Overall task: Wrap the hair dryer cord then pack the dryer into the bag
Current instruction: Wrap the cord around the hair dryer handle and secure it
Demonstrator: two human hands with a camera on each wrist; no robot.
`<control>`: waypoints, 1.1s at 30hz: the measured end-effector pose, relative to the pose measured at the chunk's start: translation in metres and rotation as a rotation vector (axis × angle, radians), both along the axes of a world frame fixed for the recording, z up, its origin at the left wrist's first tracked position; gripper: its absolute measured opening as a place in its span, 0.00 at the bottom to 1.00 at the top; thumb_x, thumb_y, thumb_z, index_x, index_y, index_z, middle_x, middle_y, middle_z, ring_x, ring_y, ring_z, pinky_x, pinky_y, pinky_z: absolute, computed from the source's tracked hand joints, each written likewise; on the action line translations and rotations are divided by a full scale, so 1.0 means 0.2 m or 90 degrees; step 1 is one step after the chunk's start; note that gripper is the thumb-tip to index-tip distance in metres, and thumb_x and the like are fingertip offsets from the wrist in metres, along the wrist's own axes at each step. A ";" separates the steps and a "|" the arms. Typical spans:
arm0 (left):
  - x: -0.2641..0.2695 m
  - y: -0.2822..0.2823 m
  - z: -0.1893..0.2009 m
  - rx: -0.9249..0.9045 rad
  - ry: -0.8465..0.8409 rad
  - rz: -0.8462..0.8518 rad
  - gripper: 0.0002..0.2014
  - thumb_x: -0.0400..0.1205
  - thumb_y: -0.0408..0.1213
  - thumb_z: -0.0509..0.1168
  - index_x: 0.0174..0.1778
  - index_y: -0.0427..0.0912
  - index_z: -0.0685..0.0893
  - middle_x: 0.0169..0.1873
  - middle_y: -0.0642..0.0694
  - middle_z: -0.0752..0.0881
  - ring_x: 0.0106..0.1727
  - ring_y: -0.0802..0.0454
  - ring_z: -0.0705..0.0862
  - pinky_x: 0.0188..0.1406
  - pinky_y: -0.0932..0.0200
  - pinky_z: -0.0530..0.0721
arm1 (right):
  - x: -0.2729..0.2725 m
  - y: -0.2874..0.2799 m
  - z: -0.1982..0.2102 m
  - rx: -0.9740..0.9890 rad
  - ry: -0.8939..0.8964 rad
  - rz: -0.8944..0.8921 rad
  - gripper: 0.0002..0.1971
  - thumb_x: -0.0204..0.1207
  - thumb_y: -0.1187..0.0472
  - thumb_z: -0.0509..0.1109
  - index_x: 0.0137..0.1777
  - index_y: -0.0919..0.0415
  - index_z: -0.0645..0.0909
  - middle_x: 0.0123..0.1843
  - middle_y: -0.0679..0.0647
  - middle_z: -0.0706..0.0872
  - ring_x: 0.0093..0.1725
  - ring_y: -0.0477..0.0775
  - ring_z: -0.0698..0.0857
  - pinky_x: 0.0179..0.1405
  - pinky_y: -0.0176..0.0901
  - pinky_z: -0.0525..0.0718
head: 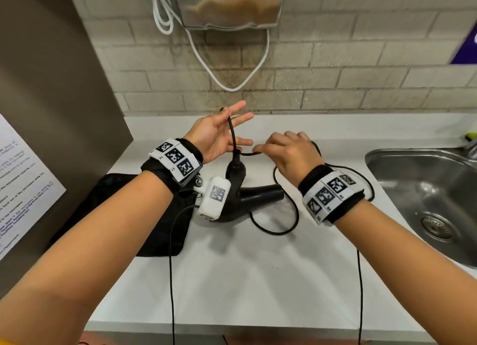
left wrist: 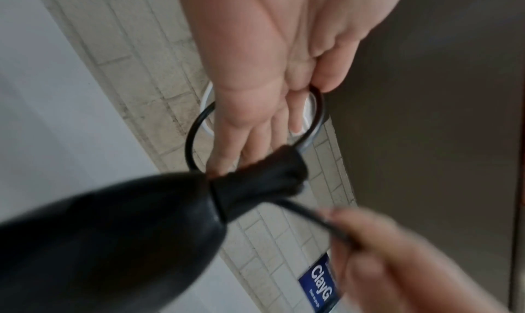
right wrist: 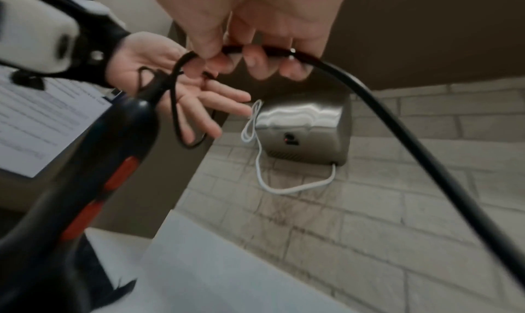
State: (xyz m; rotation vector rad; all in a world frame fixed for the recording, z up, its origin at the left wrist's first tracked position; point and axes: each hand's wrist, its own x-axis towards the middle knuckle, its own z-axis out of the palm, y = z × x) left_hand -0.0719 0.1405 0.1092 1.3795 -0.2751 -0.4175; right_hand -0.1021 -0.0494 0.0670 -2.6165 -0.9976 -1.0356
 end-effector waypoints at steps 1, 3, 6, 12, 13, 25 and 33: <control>0.00 -0.01 0.00 0.009 -0.001 -0.004 0.23 0.88 0.47 0.39 0.79 0.53 0.63 0.76 0.49 0.72 0.46 0.42 0.89 0.60 0.43 0.75 | 0.01 0.01 0.04 0.003 -0.016 0.025 0.14 0.73 0.61 0.61 0.50 0.47 0.85 0.35 0.50 0.85 0.32 0.56 0.79 0.37 0.42 0.67; -0.02 -0.04 0.02 0.030 -0.004 0.003 0.22 0.88 0.46 0.40 0.78 0.49 0.65 0.67 0.47 0.80 0.36 0.48 0.89 0.46 0.54 0.83 | 0.04 0.04 0.11 0.015 -0.031 0.066 0.11 0.73 0.61 0.62 0.46 0.50 0.86 0.37 0.50 0.86 0.37 0.50 0.71 0.41 0.40 0.58; -0.04 -0.08 0.04 0.056 -0.013 0.041 0.21 0.88 0.46 0.43 0.68 0.41 0.75 0.36 0.48 0.88 0.25 0.50 0.85 0.35 0.55 0.73 | 0.05 0.12 0.19 0.070 0.025 0.120 0.11 0.74 0.57 0.60 0.47 0.55 0.83 0.39 0.50 0.86 0.40 0.48 0.68 0.45 0.38 0.55; -0.05 -0.13 0.06 0.069 0.025 -0.055 0.38 0.84 0.61 0.33 0.33 0.43 0.82 0.24 0.41 0.83 0.15 0.46 0.76 0.29 0.51 0.83 | 0.13 0.19 0.34 0.232 0.210 0.153 0.08 0.74 0.66 0.67 0.52 0.65 0.80 0.46 0.48 0.77 0.42 0.40 0.75 0.47 0.26 0.72; -0.05 -0.13 0.06 0.057 0.035 -0.070 0.41 0.83 0.62 0.30 0.32 0.41 0.82 0.21 0.42 0.81 0.12 0.50 0.71 0.26 0.54 0.82 | 0.15 0.19 0.36 0.253 0.249 0.138 0.07 0.75 0.65 0.68 0.52 0.63 0.79 0.46 0.46 0.76 0.38 0.38 0.75 0.43 0.25 0.74; 0.00 -0.10 0.02 0.031 0.007 0.006 0.26 0.86 0.54 0.45 0.34 0.39 0.76 0.14 0.55 0.67 0.13 0.62 0.61 0.11 0.70 0.60 | 0.23 0.10 0.28 0.375 0.490 0.020 0.25 0.80 0.49 0.61 0.21 0.58 0.73 0.10 0.49 0.73 0.11 0.42 0.69 0.20 0.30 0.71; 0.02 -0.07 0.03 -0.054 0.064 0.031 0.18 0.87 0.41 0.46 0.35 0.41 0.73 0.14 0.55 0.66 0.12 0.62 0.60 0.09 0.70 0.57 | 0.24 0.08 0.26 0.484 0.659 0.140 0.18 0.84 0.63 0.54 0.32 0.58 0.76 0.15 0.46 0.76 0.19 0.43 0.76 0.20 0.34 0.75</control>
